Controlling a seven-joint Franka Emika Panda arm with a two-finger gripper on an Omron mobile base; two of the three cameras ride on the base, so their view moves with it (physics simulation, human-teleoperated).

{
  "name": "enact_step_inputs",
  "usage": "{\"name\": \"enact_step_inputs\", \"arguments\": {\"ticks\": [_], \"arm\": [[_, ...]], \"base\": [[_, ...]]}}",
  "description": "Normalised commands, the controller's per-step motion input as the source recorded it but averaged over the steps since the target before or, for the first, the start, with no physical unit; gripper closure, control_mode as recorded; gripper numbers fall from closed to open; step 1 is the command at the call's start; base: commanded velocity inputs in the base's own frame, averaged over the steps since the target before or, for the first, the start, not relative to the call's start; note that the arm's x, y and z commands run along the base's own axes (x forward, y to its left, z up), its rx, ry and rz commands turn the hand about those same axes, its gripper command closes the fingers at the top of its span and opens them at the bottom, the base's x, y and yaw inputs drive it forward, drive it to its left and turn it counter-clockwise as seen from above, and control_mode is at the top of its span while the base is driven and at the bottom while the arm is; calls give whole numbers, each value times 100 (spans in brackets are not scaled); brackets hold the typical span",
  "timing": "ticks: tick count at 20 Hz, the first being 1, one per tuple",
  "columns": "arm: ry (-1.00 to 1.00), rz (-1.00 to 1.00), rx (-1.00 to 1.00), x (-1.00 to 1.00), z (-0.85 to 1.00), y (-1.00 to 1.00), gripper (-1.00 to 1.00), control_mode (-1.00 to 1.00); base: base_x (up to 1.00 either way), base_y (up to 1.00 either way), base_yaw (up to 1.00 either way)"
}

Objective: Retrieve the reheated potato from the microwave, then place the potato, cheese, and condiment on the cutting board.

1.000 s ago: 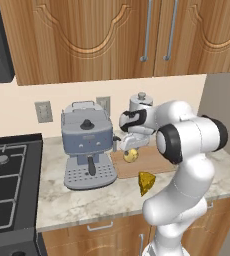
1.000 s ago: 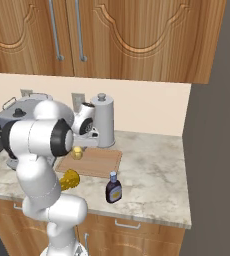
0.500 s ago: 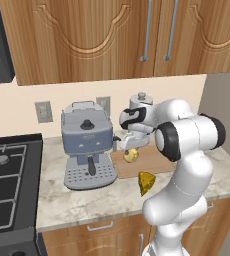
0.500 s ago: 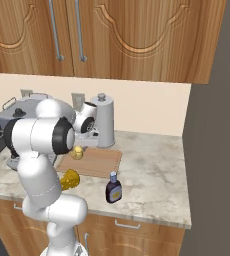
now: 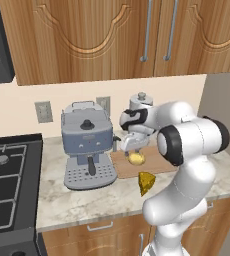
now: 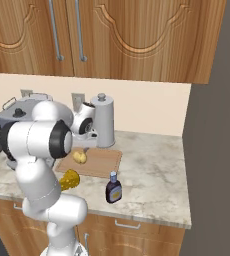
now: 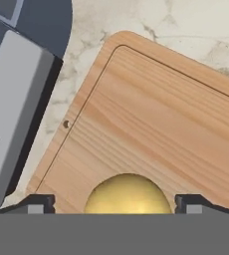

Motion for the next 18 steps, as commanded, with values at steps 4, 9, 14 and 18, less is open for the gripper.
{"name": "enact_step_inputs", "arguments": {"ticks": [4, 9, 14, 18], "arm": [[-5, 0, 0, -4, 3, 8, -100, -100], [-15, 0, 0, 0, 23, 9, -100, -100], [-20, 0, 0, -17, 35, -1, -100, -100], [-13, 0, 0, -41, 23, -15, -100, -100]], "base": [[0, 0, 0], [0, 0, 0], [0, 0, 0], [0, 0, 0]]}}
